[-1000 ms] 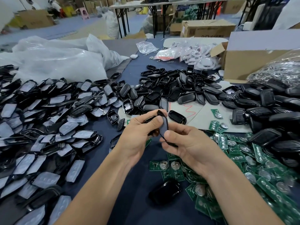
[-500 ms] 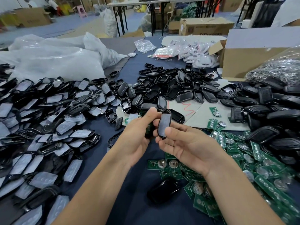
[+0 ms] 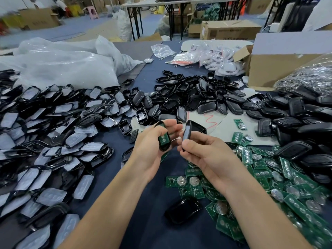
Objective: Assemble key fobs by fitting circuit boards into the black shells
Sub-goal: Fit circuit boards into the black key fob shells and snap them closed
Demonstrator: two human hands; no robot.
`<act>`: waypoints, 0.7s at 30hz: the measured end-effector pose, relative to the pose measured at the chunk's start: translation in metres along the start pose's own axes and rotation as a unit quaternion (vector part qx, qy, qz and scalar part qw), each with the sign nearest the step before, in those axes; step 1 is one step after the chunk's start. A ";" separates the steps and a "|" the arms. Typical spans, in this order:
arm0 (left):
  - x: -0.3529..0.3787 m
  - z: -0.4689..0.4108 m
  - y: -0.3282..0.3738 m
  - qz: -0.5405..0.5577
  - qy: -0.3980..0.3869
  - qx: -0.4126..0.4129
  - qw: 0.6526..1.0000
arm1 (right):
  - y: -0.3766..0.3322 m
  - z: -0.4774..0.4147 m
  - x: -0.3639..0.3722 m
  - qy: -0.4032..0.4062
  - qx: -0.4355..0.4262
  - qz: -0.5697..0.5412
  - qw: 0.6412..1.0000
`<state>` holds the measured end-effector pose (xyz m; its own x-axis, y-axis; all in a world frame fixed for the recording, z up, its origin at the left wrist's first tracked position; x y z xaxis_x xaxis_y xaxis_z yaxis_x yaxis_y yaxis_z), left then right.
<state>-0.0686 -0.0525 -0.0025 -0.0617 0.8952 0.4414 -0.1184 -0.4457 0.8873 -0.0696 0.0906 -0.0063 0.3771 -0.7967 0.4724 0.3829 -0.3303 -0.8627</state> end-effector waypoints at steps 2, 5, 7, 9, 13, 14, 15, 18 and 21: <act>0.003 0.000 0.001 -0.045 -0.007 0.013 0.999 | -0.001 0.000 0.003 0.007 -0.015 0.047 0.999; 0.007 0.000 0.000 -0.090 -0.020 0.022 0.995 | -0.003 0.002 0.011 0.016 -0.044 0.112 0.993; 0.009 -0.001 -0.003 -0.103 -0.023 0.022 0.994 | -0.005 0.004 0.010 0.048 -0.061 0.149 0.986; 0.012 -0.001 -0.007 -0.115 -0.032 0.016 0.993 | -0.006 0.005 0.007 0.080 -0.069 0.187 0.977; 0.018 -0.002 -0.014 -0.108 -0.041 0.006 0.993 | -0.008 0.006 0.008 0.093 -0.077 0.235 0.965; 0.020 -0.001 -0.015 -0.098 -0.044 0.005 0.994 | -0.008 0.006 0.008 0.094 -0.077 0.240 0.963; 0.022 -0.001 -0.014 -0.087 -0.047 0.007 0.995 | -0.008 0.006 0.009 0.095 -0.077 0.246 0.961; 0.025 0.002 -0.014 -0.074 -0.043 0.016 0.996 | -0.007 0.005 0.008 0.098 -0.071 0.269 0.955; 0.024 0.004 -0.016 -0.072 -0.031 0.036 0.996 | -0.007 0.005 0.009 0.104 -0.066 0.293 0.948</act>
<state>-0.0646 -0.0233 -0.0055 0.0121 0.9491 0.3147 -0.0511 -0.3137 0.9481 -0.0644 0.0883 0.0045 0.3131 -0.9409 -0.1293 0.0446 0.1506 -0.9876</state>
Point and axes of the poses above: each hand's wrist, its own z-axis away from the middle knuckle, its own x-axis out of the palm, y = z × x, the point moved 8 cm from there along -z, towards the middle knuckle, and after that the axes turned 11 degrees about -y, right-handed, at the moved point
